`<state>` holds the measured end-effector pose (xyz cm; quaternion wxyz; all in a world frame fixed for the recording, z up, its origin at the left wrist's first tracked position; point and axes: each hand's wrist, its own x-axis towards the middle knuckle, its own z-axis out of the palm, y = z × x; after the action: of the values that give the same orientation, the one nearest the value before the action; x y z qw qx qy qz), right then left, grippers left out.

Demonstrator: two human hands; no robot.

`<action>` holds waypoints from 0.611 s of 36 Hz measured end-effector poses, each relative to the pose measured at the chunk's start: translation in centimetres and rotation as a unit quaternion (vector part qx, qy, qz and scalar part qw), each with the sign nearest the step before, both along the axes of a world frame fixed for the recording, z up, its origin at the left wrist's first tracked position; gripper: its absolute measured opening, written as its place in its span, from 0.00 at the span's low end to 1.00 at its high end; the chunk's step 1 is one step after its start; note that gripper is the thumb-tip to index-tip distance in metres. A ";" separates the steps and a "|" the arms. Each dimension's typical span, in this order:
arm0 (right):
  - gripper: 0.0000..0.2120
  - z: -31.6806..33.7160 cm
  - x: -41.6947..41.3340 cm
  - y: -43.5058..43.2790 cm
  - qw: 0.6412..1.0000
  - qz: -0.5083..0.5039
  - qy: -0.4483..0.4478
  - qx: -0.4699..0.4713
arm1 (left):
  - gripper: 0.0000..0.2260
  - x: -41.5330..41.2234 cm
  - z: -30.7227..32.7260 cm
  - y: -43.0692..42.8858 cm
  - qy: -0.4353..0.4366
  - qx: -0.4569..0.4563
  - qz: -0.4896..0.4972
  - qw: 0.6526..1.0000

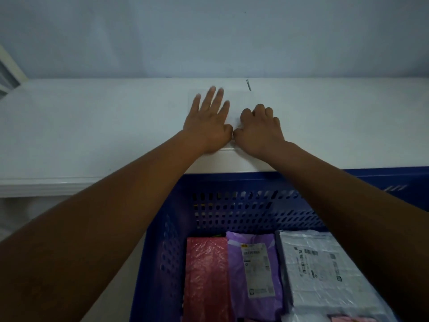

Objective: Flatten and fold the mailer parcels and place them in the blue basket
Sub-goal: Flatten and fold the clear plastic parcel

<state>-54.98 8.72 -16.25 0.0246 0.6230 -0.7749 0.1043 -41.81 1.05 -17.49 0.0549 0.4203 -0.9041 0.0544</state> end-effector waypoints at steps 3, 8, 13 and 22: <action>0.14 0.0 -0.2 -0.5 0.999 0.004 0.015 -0.033 | 0.27 0.4 -0.2 0.3 0.004 0.119 0.029 0.993; 0.18 -0.4 -0.1 -2.3 0.994 0.032 -0.045 -0.099 | 0.24 0.3 0.1 0.6 0.130 0.131 0.055 0.981; 0.25 -2.0 0.6 -2.6 0.998 0.062 -0.005 0.000 | 0.25 0.8 -0.9 0.0 0.065 0.085 0.065 0.992; 0.27 -2.2 0.5 -2.5 0.997 0.052 -0.017 0.056 | 0.26 1.0 -1.0 0.1 0.057 0.122 0.059 0.989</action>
<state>-54.46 6.18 -18.42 -0.0284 0.6609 -0.7464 0.0726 -40.84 1.13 -18.48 0.0514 0.4788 -0.8730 -0.0771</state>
